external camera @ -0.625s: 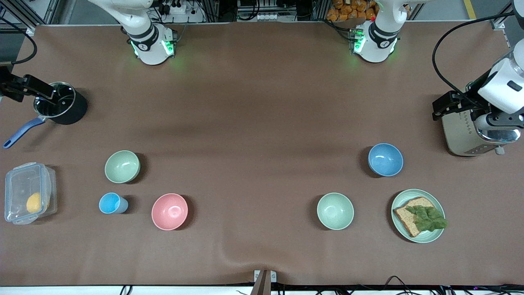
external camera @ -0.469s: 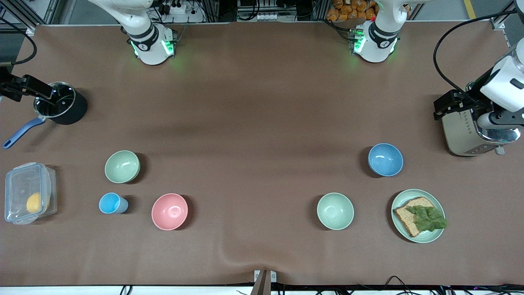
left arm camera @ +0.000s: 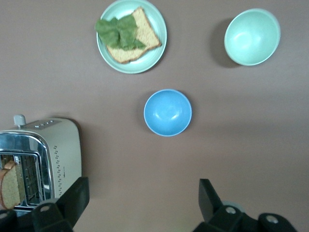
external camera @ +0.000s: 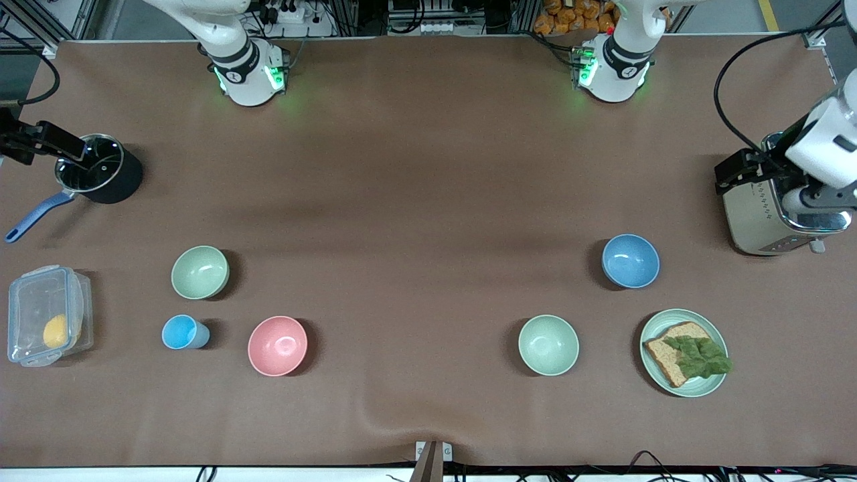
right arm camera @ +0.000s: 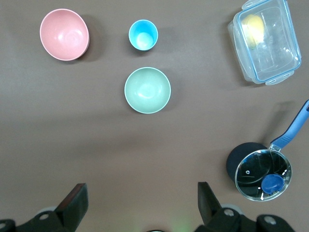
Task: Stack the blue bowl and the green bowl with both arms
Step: 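Move both grippers toward the green bowl and the blue bowl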
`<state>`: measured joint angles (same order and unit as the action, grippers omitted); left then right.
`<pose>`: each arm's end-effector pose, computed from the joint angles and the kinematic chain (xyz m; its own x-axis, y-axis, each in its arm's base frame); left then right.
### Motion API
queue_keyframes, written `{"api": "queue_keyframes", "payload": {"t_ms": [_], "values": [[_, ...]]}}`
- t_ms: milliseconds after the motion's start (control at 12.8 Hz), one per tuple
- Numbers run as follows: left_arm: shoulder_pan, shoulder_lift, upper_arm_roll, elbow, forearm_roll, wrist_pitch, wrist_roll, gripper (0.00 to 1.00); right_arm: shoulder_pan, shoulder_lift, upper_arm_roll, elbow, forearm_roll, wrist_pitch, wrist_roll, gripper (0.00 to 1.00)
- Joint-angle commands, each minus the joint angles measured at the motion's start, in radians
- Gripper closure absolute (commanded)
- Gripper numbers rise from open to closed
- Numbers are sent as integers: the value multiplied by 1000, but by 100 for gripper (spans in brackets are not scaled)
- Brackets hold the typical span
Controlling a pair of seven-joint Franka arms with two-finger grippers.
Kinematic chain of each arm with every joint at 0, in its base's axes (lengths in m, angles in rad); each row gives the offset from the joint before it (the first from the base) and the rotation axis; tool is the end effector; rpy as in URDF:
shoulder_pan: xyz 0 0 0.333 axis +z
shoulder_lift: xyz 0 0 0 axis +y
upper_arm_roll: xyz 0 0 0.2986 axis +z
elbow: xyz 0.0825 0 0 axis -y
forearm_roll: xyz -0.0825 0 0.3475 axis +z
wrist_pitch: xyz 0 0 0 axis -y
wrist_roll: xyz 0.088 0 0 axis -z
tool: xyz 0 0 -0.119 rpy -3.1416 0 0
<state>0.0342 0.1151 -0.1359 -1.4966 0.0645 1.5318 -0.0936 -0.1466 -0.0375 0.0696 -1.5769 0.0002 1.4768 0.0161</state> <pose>0.5432 -0.0434 0.5634 0.9973 -0.0058 -0.0738 -0.0099 -0.9984 -0.0560 0.4950 -0.0375 0.6035 0.9937 -0.0930 -0.0626 -0.0930 -0.9957 0.0034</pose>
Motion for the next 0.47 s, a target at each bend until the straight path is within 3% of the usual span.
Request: {"api": "queue_keyframes", "payload": {"t_ms": [0,156,391], "values": [[18,95,-2,-60,15,84,28,0,12,19,-14,9,-3,-7,15,0],[15,104,-4,-166,24,196,9,0,10,88,-14,2,-2,17,18,0],[52,219,-2,-181,23,258,11,0,15,275,-14,0,-2,135,16,0]]}}
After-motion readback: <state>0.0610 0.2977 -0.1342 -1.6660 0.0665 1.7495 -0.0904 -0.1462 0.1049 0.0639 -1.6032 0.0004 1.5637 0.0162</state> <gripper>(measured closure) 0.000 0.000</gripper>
